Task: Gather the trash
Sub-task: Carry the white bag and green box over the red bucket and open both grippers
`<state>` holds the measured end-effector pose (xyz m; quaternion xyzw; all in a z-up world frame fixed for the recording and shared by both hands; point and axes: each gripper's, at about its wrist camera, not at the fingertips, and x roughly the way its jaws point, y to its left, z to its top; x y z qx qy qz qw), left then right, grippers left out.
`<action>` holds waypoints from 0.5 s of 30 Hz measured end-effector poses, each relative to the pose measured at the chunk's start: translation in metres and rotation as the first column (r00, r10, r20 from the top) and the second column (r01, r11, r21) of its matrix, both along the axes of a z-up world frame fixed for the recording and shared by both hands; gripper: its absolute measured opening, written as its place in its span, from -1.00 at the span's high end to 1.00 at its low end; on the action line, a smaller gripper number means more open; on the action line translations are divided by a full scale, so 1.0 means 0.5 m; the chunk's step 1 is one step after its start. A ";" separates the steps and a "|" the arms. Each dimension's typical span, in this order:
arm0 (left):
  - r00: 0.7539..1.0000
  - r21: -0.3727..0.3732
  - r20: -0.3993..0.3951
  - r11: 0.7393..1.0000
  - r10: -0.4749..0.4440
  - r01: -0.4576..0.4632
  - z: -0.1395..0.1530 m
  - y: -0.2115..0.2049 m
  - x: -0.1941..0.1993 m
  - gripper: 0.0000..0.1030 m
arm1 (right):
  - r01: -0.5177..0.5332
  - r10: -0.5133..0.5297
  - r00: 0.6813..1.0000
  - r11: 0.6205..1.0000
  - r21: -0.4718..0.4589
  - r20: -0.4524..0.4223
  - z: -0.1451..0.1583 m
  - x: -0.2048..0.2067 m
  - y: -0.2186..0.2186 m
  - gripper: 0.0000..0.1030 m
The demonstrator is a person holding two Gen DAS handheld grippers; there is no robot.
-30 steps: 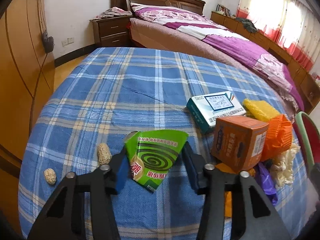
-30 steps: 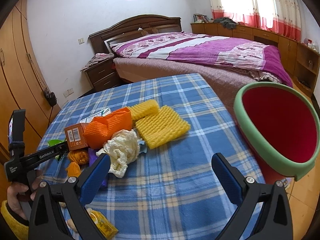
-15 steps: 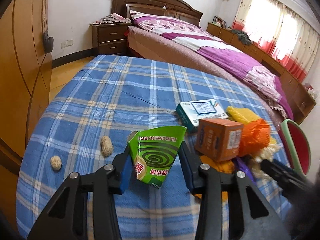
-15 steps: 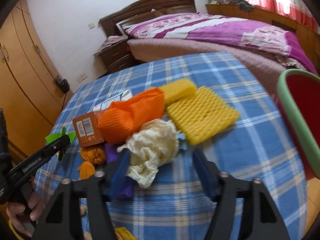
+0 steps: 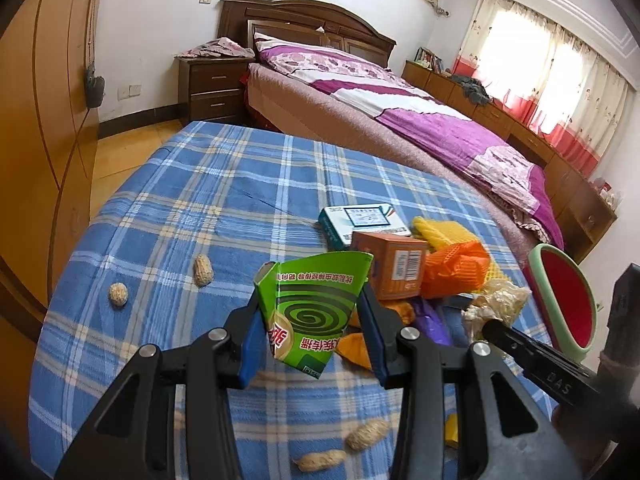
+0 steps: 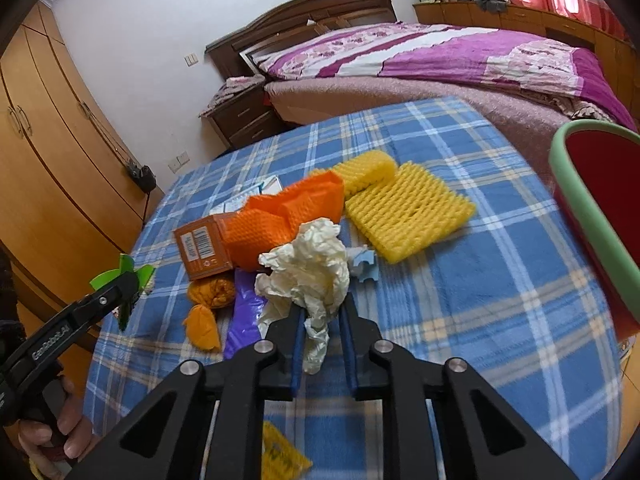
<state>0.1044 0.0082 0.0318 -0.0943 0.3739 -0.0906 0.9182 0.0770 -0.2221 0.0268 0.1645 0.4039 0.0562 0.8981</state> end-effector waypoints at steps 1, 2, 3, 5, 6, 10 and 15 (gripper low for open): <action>1.000 -0.003 0.003 1.000 -0.001 0.001 0.003 -0.002 -0.004 0.14 | 0.003 -0.003 1.000 1.000 0.001 0.007 0.006 -0.008 -0.003 0.66; 1.000 -0.006 0.005 1.000 -0.003 0.003 0.007 -0.004 -0.008 0.14 | 0.007 -0.007 1.000 1.000 0.003 0.014 0.012 -0.016 -0.006 0.66; 1.000 -0.010 0.008 1.000 -0.006 0.006 0.010 -0.006 -0.012 0.14 | 0.009 -0.010 1.000 1.000 0.005 0.022 0.020 -0.026 -0.009 0.66; 1.000 -0.017 0.013 1.000 -0.010 0.010 0.017 -0.011 -0.022 0.14 | 0.015 -0.015 0.999 1.000 0.008 0.035 0.033 -0.042 -0.015 0.66; 1.000 -0.019 0.016 1.000 -0.013 0.013 0.021 -0.013 -0.027 0.14 | 0.018 -0.019 0.999 1.000 0.011 0.045 0.041 -0.054 -0.019 0.66; 0.999 -0.025 0.028 0.999 -0.025 0.026 0.037 -0.025 -0.050 0.14 | 0.031 -0.032 0.996 0.999 0.016 0.080 0.066 -0.090 -0.032 0.66; 0.998 -0.035 0.036 0.998 -0.046 0.047 0.054 -0.039 -0.072 0.14 | 0.058 -0.061 0.991 0.998 0.030 0.117 0.095 -0.135 -0.051 0.66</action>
